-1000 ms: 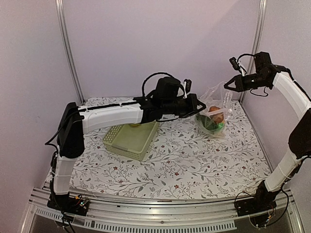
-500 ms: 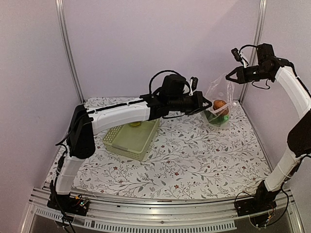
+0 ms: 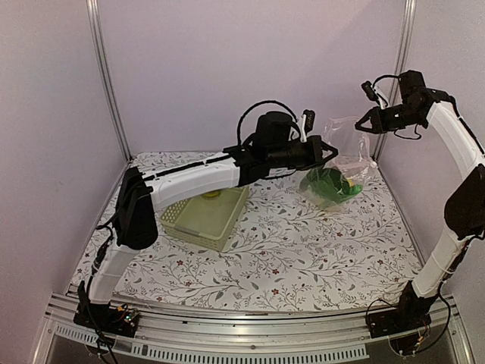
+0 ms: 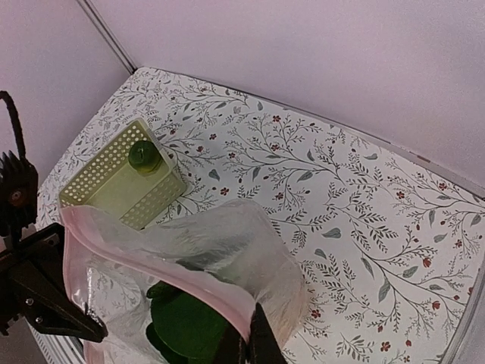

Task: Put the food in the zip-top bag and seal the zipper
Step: Adjust the zipper food storage bag at the center of the board.

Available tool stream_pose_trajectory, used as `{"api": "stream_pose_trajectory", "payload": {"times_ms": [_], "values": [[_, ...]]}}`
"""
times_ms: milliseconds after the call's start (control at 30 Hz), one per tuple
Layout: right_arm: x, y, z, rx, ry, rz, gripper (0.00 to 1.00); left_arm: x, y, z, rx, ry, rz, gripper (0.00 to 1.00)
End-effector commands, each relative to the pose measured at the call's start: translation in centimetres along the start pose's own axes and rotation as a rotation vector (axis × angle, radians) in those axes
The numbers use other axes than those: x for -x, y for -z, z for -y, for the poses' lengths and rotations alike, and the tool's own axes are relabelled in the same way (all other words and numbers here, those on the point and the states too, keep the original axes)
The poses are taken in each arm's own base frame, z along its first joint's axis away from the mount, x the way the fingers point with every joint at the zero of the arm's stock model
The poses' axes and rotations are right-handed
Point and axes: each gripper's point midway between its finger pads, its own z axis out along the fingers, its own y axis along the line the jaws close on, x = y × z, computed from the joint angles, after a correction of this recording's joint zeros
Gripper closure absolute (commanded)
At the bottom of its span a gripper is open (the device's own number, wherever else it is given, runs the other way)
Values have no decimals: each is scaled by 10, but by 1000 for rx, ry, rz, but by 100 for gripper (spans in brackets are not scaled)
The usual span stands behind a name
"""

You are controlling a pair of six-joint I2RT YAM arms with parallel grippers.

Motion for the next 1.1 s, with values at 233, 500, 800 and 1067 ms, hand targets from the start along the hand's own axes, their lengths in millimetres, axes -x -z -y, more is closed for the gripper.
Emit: {"api": "stream_pose_trajectory", "payload": {"times_ms": [233, 500, 800, 1067], "values": [[27, 23, -7, -29, 64, 90, 100, -1, -3, -33, 59, -20, 4, 90], [-30, -16, -22, 173, -25, 30, 100, -20, 31, -52, 185, -137, -32, 0], [-50, -17, -55, 302, -3, 7, 100, 10, 148, -89, 570, -325, 150, 0], [-60, -24, -65, 333, 4, -23, 100, 15, 240, -155, 847, -252, 135, 0]]}}
